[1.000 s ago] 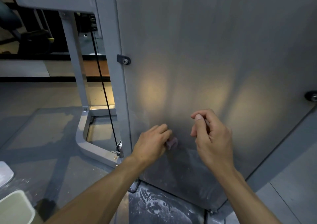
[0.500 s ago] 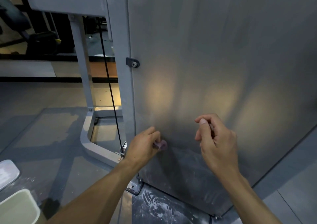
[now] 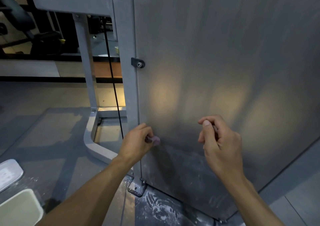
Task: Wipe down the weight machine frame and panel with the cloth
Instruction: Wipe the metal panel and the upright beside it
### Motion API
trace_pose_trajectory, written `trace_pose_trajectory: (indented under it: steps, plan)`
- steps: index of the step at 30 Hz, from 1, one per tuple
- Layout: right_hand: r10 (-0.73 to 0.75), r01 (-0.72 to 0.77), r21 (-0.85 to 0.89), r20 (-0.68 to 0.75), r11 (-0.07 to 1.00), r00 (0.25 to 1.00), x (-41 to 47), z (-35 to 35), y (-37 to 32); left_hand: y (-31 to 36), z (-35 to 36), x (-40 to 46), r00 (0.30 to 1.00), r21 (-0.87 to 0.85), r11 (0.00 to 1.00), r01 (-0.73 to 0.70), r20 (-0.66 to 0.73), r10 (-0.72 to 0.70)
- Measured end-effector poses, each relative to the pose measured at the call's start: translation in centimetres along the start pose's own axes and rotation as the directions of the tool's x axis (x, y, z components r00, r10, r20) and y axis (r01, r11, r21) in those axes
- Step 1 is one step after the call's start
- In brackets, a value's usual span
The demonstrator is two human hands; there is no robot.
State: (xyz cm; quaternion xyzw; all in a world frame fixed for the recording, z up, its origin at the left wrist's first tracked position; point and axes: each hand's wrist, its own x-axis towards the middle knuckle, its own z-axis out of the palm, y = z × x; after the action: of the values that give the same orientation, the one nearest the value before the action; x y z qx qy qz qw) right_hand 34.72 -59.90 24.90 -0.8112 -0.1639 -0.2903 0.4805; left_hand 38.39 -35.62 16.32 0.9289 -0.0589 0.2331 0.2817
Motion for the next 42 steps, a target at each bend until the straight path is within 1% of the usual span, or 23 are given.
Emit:
trace_pose_trajectory:
  steps: [1,3,6,7,9,13,15,16,18,21,23,25,27,30,33,35,37,39,41,42]
  plan:
    - [-0.002,0.003,0.003,-0.002,1.000,1.000,0.1,0.1,-0.1,0.3,-0.7,0.6,0.999,0.003,1.000,-0.006,-0.035,0.006]
    - [-0.004,0.004,0.006,-0.005,1.000,1.000,0.2,0.3,-0.1,2.0,-2.9,2.1,0.988,-0.004,0.998,-0.064,-0.143,0.063]
    - [-0.002,0.002,0.006,0.001,1.000,1.000,0.1,0.8,0.0,4.4,-6.0,3.9,0.927,-0.064,0.981,-0.186,-0.342,0.153]
    - [0.000,0.000,0.003,0.003,1.000,1.000,0.1,0.9,0.0,4.6,-6.2,4.1,0.914,-0.069,0.977,-0.200,-0.373,0.161]
    - [-0.002,0.002,-0.004,0.005,1.000,1.000,0.1,1.1,0.1,4.0,-5.2,3.9,0.927,-0.080,0.983,-0.168,-0.352,0.130]
    - [-0.013,0.013,-0.015,0.009,1.000,1.000,0.1,1.2,0.2,0.9,-1.6,1.6,0.982,-0.036,0.998,-0.044,-0.186,0.036]
    - [-0.007,0.007,-0.002,0.004,1.000,1.000,0.0,1.3,0.1,0.2,-1.3,1.1,0.991,-0.019,1.000,-0.017,-0.130,0.014]
    - [-0.003,0.003,0.004,0.003,1.000,1.000,0.0,1.4,0.0,0.3,-1.6,1.2,0.993,-0.019,1.000,-0.025,-0.119,0.022]
    - [-0.003,0.003,0.014,0.008,1.000,1.000,0.1,1.6,-0.2,1.5,-3.5,2.1,0.983,-0.038,0.996,-0.078,-0.172,0.070]
    - [-0.011,0.011,0.025,0.011,1.000,1.000,0.1,1.8,-0.2,3.5,-6.9,4.1,0.923,-0.106,0.980,-0.171,-0.366,0.121]
    - [-0.011,0.011,0.015,0.017,1.000,1.000,0.1,1.9,-0.2,3.6,-7.7,4.9,0.900,-0.110,0.978,-0.177,-0.421,0.115]
    - [-0.014,0.014,-0.002,0.025,1.000,1.000,0.0,1.9,-0.1,3.3,-7.0,4.6,0.908,-0.093,0.985,-0.144,-0.409,0.094]
    - [-0.011,0.011,-0.018,0.034,1.000,0.999,-0.1,1.8,0.1,2.4,-5.6,3.7,0.926,-0.089,0.987,-0.134,-0.367,0.092]
    - [-0.005,0.006,-0.022,0.039,1.000,0.999,-0.2,1.7,0.2,0.1,-3.1,2.0,0.975,-0.120,0.990,-0.073,-0.220,0.045]
    - [-0.004,0.004,-0.008,0.038,1.000,0.999,-0.2,1.8,0.0,-1.2,-1.5,1.0,0.986,-0.040,0.999,0.006,-0.163,-0.013]
    - [-0.005,0.005,-0.004,0.036,1.000,0.999,-0.3,1.7,-0.2,-1.0,-1.6,0.8,0.990,-0.050,0.999,0.016,-0.140,-0.023]
    - [-0.013,0.013,-0.001,0.032,1.000,0.999,-0.3,1.8,-0.4,-0.5,-2.7,1.1,0.987,-0.109,0.994,-0.013,-0.160,-0.005]
    - [-0.013,0.013,0.008,0.032,1.000,0.999,-0.3,1.8,-0.5,-0.2,-4.1,1.9,0.972,-0.141,0.990,-0.024,-0.233,-0.009]
    - [-0.013,0.013,0.015,0.033,1.000,0.999,-0.3,1.8,-0.5,0.2,-4.9,2.7,0.944,-0.112,0.993,-0.021,-0.328,-0.017]
    - [-0.014,0.014,0.014,0.032,1.000,0.999,-0.4,1.8,-0.4,0.2,-4.9,2.8,0.940,-0.106,0.994,-0.010,-0.341,-0.027]
